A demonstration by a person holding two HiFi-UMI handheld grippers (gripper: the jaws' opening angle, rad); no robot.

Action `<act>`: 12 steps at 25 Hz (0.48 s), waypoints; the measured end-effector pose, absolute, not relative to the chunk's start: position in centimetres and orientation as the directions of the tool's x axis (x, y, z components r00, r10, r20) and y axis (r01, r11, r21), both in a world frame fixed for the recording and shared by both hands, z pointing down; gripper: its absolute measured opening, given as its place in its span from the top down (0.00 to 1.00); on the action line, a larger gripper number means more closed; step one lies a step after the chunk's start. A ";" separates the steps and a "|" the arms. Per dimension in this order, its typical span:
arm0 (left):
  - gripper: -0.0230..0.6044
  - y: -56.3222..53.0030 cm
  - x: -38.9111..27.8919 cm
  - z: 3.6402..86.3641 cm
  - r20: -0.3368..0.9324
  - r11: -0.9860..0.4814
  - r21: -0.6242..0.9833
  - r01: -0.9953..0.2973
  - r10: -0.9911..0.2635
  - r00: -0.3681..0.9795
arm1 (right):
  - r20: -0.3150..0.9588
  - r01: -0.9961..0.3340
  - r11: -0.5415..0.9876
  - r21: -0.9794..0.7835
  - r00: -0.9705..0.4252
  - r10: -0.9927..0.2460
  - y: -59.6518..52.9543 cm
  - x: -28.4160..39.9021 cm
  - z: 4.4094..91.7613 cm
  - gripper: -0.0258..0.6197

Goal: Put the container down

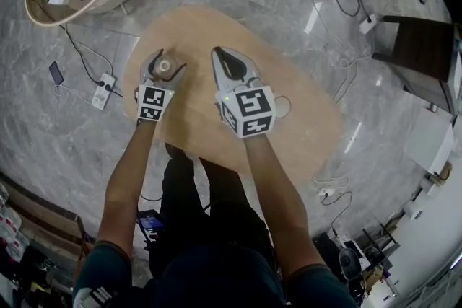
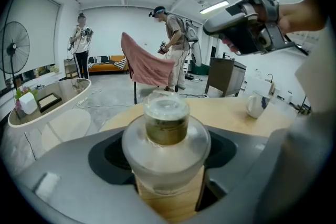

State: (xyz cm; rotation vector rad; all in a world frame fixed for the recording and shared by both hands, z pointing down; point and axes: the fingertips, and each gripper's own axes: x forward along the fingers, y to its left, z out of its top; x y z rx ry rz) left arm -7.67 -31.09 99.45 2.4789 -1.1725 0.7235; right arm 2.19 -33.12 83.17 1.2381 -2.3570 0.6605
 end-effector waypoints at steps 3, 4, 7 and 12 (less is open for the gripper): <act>0.43 -30.8 -7.7 100.3 0.569 -0.614 0.051 -0.788 -0.630 0.528 | 0.544 -0.841 0.493 -0.222 -0.527 -0.653 -32.9 2.3 83.5 0.95; 0.43 -30.7 -7.7 100.5 0.574 -0.613 0.049 -0.788 -0.629 0.525 | 0.544 -0.842 0.492 -0.223 -0.526 -0.653 -32.8 2.4 83.4 0.95; 0.43 -30.2 -7.9 101.3 0.594 -0.611 0.044 -0.791 -0.620 0.512 | 0.545 -0.842 0.491 -0.223 -0.525 -0.653 -32.6 2.3 83.1 0.95; 0.43 -30.1 -8.3 101.9 0.602 -0.607 0.047 -0.793 -0.616 0.507 | 0.542 -0.842 0.493 -0.217 -0.524 -0.656 -32.9 2.1 82.6 0.95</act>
